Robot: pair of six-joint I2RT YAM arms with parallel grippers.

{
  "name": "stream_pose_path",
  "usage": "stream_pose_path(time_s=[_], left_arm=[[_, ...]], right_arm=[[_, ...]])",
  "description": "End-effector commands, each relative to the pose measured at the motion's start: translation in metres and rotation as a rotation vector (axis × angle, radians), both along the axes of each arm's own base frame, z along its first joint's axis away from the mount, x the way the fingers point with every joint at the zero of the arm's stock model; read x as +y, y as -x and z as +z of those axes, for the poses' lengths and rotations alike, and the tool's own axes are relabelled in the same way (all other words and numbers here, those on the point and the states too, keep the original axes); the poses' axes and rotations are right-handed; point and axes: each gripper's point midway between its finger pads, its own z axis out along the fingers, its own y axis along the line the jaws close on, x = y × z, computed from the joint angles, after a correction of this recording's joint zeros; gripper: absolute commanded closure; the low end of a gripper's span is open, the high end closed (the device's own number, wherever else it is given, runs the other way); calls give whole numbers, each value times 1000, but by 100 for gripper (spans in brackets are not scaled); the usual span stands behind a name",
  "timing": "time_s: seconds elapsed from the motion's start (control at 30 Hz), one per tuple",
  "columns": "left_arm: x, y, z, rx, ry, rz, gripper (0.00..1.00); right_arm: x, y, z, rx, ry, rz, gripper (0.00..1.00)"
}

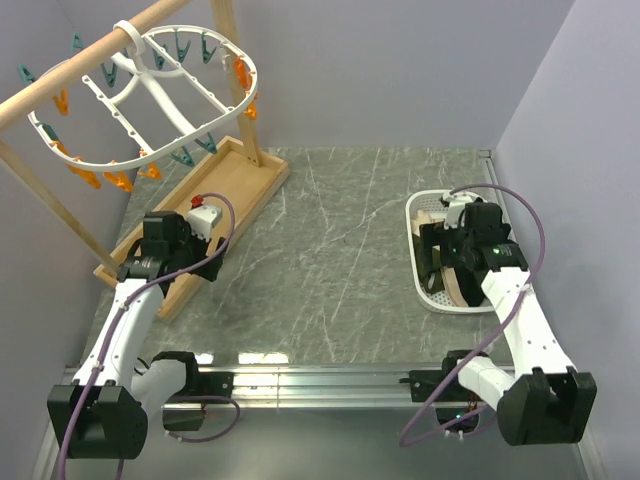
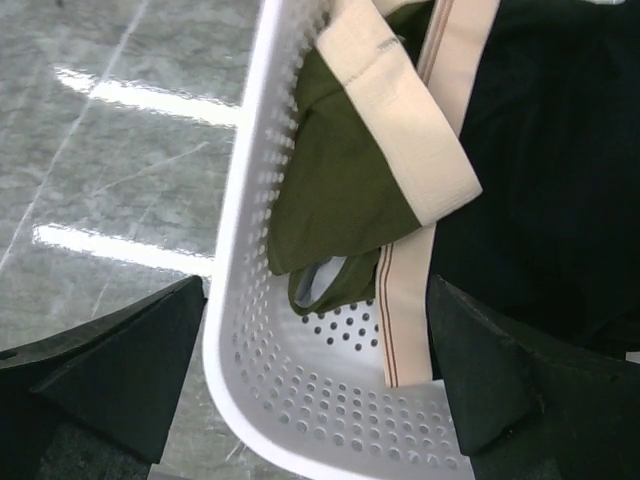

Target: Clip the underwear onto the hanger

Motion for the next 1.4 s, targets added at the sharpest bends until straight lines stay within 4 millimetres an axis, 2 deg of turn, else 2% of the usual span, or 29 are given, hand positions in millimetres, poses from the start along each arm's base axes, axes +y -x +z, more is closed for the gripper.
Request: stream_pose_path(time_s=[0.0, 0.07, 0.17, 0.2, 0.4, 0.6, 0.8, 0.87, 0.9, 0.93, 0.97, 1.03, 1.17, 1.2, 1.27, 1.3, 1.37], left_arm=[[-9, -21, 50, -149, 79, 22, 1], [-15, -24, 65, -197, 121, 18, 1], [-21, -25, 76, -225, 163, 16, 1], [-23, -25, 78, -225, 176, 16, 1], [-29, -29, 95, -251, 268, 57, 1], [-37, -27, 100, -285, 343, 66, 1], [-39, -22, 102, -291, 346, 44, 1], [-40, -21, 103, -295, 346, 33, 1], [-41, -20, 104, -296, 347, 30, 1], [-42, -20, 105, -299, 349, 23, 1], [-42, -19, 105, -297, 349, 20, 1], [-43, -18, 107, -298, 348, 10, 1], [-49, -13, 108, -290, 354, -29, 1], [-53, -11, 110, -287, 360, -57, 1], [-56, -9, 109, -277, 374, -73, 1], [-61, -6, 109, -266, 387, -102, 1], [-66, -2, 109, -245, 391, -139, 1]], right_arm=[[-13, -13, 10, -4, -18, -77, 0], [-21, -18, 1, 41, -38, -113, 0], [-34, -28, -8, 96, -79, -173, 1], [-36, -32, -6, 98, -95, -182, 2], [-43, -51, -28, 166, -129, -226, 7], [-45, -70, -48, 204, -155, -253, 13], [-44, -81, -51, 212, -180, -257, 27], [-42, -82, -50, 214, -192, -254, 40], [-40, -85, -47, 209, -203, -247, 46], [-39, -84, -44, 207, -212, -244, 61], [-39, -84, -40, 203, -217, -243, 73], [-37, -84, -25, 179, -224, -233, 100], [-34, -82, 19, 88, -218, -190, 100], [-33, -82, 39, 41, -215, -177, 100], [-30, -80, 61, -3, -216, -145, 100], [-28, -81, 84, -56, -216, -123, 100], [-22, -77, 103, -82, -226, -92, 100]])
